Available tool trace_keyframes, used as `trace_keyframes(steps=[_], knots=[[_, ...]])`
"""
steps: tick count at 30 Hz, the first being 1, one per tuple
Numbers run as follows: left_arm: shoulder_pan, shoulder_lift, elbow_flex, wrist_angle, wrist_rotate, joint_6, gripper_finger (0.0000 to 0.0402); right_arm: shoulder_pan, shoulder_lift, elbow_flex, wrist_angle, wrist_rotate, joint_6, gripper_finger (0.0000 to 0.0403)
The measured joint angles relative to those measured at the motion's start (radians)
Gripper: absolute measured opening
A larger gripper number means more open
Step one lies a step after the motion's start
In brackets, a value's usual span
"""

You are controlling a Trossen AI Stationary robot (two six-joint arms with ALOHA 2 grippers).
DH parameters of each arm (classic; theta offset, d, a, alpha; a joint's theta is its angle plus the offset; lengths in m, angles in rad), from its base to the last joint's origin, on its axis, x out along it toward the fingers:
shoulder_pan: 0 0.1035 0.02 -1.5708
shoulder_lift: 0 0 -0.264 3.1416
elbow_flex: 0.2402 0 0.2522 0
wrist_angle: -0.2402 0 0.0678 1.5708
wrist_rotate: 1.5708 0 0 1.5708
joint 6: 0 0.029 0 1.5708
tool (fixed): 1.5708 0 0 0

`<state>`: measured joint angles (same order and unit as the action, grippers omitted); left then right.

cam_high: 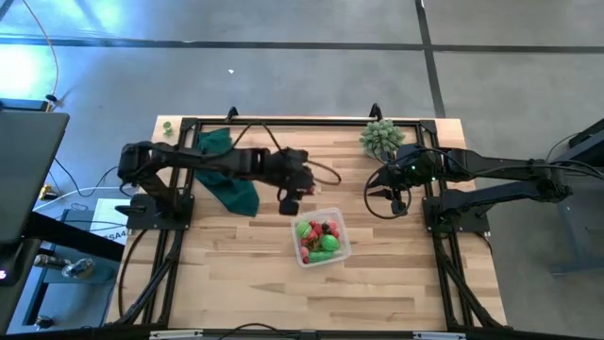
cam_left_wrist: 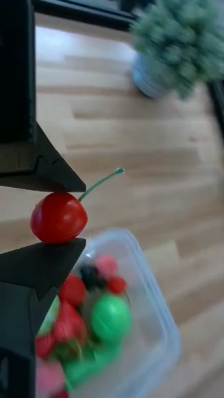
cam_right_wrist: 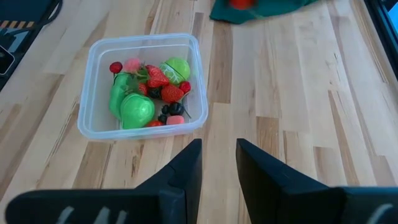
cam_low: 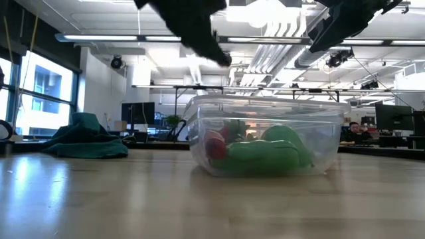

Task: Pick and placing Produce into tupperware
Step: Put the red cherry into the container

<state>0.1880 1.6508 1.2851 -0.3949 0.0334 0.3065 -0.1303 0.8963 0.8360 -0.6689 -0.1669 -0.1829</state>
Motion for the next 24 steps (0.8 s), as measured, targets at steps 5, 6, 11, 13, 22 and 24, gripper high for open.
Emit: trace_keyframes(steps=[5,6,11,13,22,24], knots=[[-0.105,0.048,0.060,0.002,-0.004,0.023,0.0115,0.000,0.000,0.000,0.000,0.000,0.000,0.0089],[-0.124,0.066,0.069,0.000,-0.012,0.036,0.0112,0.000,0.000,0.000,0.000,0.000,0.000,0.0089],[-0.193,0.153,0.092,-0.017,-0.009,0.060,0.0107,0.000,0.000,0.000,0.000,0.000,0.000,0.0089],[-0.204,0.190,0.089,-0.036,0.008,0.060,0.0113,0.000,0.000,0.000,0.000,0.000,0.000,0.0089],[-0.201,0.310,0.088,-0.012,0.123,0.059,0.0114,0.000,0.000,0.000,0.000,0.000,0.000,0.0089],[-0.202,0.313,0.092,0.012,0.127,0.060,0.0111,0.000,0.000,0.000,0.000,0.000,0.000,0.0089]])
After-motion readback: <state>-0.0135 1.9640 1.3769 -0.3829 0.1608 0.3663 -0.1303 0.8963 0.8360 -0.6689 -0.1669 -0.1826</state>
